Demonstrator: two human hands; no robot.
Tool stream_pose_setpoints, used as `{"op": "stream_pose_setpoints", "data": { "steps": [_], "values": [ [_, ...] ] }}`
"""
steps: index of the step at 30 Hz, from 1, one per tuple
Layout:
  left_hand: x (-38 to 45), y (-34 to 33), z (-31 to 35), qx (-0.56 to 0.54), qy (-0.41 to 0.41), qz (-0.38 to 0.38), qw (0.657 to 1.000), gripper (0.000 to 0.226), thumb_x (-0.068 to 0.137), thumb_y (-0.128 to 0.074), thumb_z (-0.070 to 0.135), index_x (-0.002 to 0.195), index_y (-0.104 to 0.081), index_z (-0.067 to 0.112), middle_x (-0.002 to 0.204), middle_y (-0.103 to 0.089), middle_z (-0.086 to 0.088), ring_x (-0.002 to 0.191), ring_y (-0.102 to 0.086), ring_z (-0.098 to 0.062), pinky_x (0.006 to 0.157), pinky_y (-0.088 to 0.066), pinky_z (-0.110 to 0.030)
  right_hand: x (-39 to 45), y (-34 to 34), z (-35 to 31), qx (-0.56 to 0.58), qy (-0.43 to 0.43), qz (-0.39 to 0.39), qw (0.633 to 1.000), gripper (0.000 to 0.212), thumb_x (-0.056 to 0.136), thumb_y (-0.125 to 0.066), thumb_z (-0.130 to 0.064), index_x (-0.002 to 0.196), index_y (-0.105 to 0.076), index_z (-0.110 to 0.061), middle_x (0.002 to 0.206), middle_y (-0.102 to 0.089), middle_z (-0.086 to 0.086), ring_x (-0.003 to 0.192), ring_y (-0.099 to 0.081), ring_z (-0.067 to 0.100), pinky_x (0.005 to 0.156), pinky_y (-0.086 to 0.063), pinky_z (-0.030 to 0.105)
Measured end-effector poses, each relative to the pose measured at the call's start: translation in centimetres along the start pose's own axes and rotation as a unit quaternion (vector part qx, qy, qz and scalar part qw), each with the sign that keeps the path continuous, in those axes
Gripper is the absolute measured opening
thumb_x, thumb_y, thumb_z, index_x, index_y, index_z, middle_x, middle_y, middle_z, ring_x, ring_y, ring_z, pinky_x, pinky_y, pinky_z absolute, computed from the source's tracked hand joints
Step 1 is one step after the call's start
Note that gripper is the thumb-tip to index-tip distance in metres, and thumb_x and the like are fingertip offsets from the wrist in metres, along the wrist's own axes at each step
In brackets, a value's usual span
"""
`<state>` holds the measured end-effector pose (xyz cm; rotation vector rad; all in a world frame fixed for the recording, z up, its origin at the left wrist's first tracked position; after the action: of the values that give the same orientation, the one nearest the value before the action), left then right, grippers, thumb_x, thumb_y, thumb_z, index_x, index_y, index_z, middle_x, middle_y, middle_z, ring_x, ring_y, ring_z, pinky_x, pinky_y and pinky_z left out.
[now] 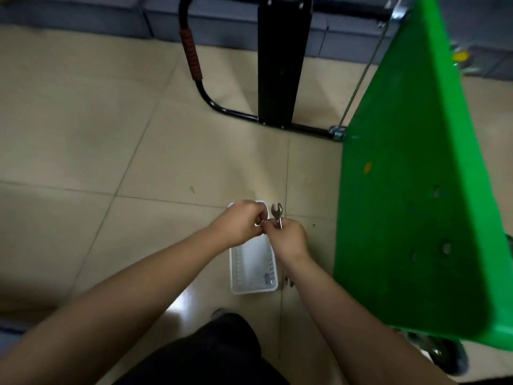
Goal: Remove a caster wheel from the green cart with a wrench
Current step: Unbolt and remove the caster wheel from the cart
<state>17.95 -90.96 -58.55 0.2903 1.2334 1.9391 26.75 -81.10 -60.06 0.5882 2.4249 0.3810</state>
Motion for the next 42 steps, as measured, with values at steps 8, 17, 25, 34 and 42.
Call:
{"op": "stream_pose_setpoints", "data": {
  "steps": [8,17,25,34,42],
  "values": [
    [-1.5,12.8,9.8,-0.005,-0.062,0.137,0.989,0.013,0.077,-0.074,0.008,0.089,-0.071,0.012,0.068,-0.055,0.012,0.07,-0.052,-0.009,0.061,-0.036,-0.009,-6.2,8.2,-11.3,0.032,0.13,0.086,0.987,0.024,0.09,-0.066,-0.023,0.067,-0.066,-0.015,0.059,-0.058,-0.001,0.053,-0.048,0.013,0.042,-0.031,0.021],
    [-0.6,17.9,21.2,-0.047,-0.156,0.201,0.966,0.023,0.077,-0.074,0.0,0.097,-0.069,0.011,0.081,-0.062,0.004,0.067,-0.053,-0.004,0.064,-0.037,-0.007,-10.1,19.8,-16.9,0.023,0.193,0.177,0.965,0.01,0.083,-0.07,-0.022,0.078,-0.075,-0.014,0.067,-0.067,0.002,0.07,-0.06,0.023,0.058,-0.043,0.027],
    [3.9,13.6,28.4,-0.018,-0.278,0.108,0.954,0.042,0.082,-0.07,-0.001,0.121,-0.066,0.016,0.108,-0.062,0.011,0.097,-0.051,0.004,0.09,-0.03,0.003,-8.1,30.4,-11.9,0.08,0.148,0.138,0.976,0.007,0.086,-0.068,-0.01,0.08,-0.073,-0.01,0.044,-0.044,-0.012,0.041,-0.034,0.009,0.041,-0.028,0.023],
    [7.7,10.1,28.3,0.189,-0.344,-0.032,0.919,0.065,0.077,-0.071,0.017,0.136,-0.054,0.036,0.151,-0.043,0.018,0.152,-0.014,-0.006,0.127,-0.003,-0.042,-4.4,33.0,-5.9,0.082,0.056,0.0,0.995,0.004,0.09,-0.065,-0.003,0.087,-0.067,-0.002,0.043,-0.033,-0.008,0.037,-0.022,0.011,0.037,-0.019,0.019],
    [7.5,10.4,29.6,0.302,-0.436,0.043,0.847,0.034,0.08,-0.066,0.037,0.114,-0.06,0.032,0.124,-0.062,0.015,0.143,-0.04,-0.01,0.126,-0.017,-0.045,-3.6,31.8,-6.0,0.131,0.012,-0.106,0.986,0.002,0.092,-0.062,0.0,0.092,-0.061,0.001,0.037,-0.046,-0.01,0.036,-0.021,0.008,0.037,-0.015,0.016]
  ]
}}
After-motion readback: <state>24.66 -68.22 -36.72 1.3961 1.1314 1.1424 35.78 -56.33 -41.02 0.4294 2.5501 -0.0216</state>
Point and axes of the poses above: each hand's wrist, its own x-axis towards the middle knuckle, its own y-axis out of the back of the hand, z = x × y, the point moved 4 cm from there along x, towards the middle knuckle
